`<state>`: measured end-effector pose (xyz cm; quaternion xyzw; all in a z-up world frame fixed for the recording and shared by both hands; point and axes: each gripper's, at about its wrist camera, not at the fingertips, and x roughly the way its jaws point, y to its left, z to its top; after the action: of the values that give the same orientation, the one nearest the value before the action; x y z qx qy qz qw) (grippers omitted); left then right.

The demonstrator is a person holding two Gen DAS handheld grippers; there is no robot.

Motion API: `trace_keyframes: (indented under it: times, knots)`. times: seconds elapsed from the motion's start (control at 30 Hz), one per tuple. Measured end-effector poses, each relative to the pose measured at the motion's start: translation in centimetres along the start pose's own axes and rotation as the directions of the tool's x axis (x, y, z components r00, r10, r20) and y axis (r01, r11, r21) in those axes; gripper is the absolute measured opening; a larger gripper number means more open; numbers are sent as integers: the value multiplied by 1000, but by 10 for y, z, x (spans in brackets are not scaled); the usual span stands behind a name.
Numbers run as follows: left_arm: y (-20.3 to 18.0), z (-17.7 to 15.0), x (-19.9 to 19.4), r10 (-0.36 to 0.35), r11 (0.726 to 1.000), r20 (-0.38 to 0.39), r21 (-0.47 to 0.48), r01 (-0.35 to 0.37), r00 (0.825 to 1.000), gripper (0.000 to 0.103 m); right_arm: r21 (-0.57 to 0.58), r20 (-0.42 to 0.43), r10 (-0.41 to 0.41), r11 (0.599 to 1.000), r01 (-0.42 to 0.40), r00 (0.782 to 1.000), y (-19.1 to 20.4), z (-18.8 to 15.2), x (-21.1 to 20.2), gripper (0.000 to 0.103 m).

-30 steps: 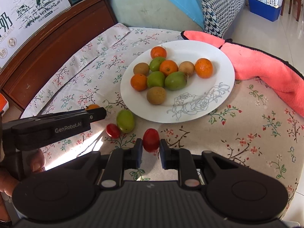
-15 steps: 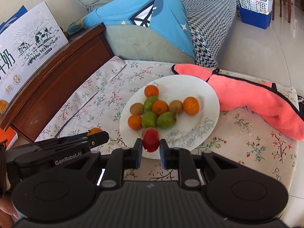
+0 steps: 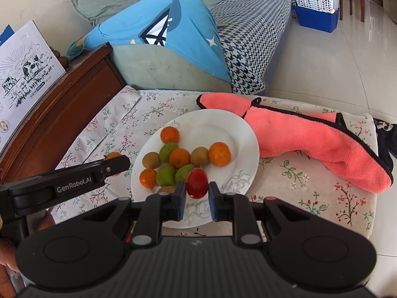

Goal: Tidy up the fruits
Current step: 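Carry the tomato and orange over the plate and lower them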

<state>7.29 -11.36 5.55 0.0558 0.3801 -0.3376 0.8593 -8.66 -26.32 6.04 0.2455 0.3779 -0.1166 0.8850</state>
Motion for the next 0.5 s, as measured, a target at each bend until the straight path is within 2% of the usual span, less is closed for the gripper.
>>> trace_keyframes:
  times: [0.5]
  knots:
    - [-3, 20, 51, -64, 998, -15, 5, 64, 998, 28, 94, -50, -6, 996, 11, 999, -14, 1, 29, 19]
